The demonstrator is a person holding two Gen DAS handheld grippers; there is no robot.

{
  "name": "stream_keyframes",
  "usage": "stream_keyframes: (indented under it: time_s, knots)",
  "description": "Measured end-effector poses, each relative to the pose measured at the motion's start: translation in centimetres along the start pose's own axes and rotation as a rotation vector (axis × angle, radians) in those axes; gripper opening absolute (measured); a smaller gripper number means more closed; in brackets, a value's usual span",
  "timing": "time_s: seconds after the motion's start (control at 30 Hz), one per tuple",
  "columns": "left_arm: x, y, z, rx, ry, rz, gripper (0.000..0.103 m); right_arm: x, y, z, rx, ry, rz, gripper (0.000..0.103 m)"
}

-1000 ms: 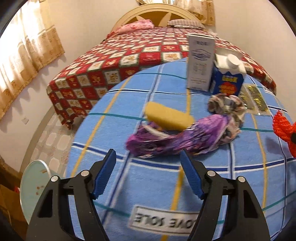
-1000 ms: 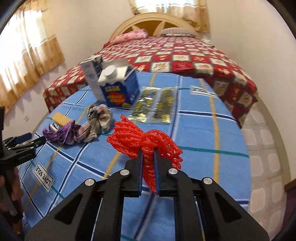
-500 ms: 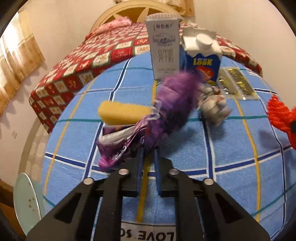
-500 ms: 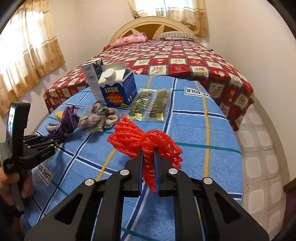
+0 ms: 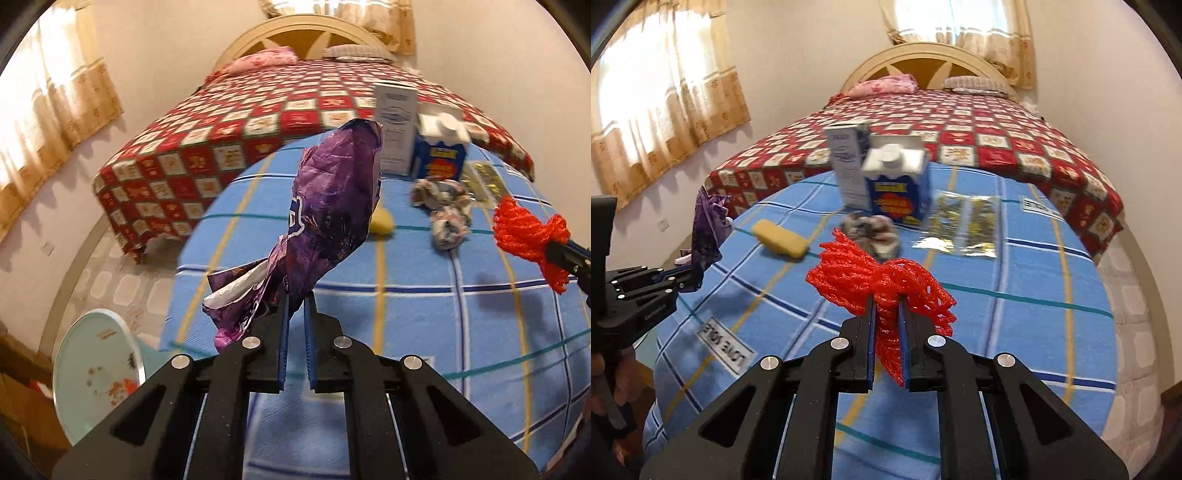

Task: Collect trash
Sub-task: 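Carry the red mesh net and purple wrapper over the light-blue bin with both tools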

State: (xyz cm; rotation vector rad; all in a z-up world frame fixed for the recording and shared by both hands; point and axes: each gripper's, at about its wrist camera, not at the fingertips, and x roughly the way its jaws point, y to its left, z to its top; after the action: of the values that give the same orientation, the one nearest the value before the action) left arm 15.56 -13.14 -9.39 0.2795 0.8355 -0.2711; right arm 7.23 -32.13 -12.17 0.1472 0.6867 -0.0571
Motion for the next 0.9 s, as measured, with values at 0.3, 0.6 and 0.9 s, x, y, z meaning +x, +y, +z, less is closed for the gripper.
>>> stream_keyframes:
  time_s: [0.3, 0.6, 0.9]
  knots:
    - [-1.4, 5.0, -1.9, -0.076, 0.0, 0.069, 0.008, 1.6, 5.9, 0.1, -0.068, -0.005, 0.04, 0.011]
    - [-2.6, 9.3, -4.0, -0.146, 0.004, 0.125, 0.008, 2.3, 11.0, 0.8, -0.13, -0.016, 0.086, 0.011]
    - [-3.8, 12.7, -5.5, -0.186, -0.003, 0.167, 0.008, 2.8, 14.6, 0.9, -0.176, -0.009, 0.113, 0.011]
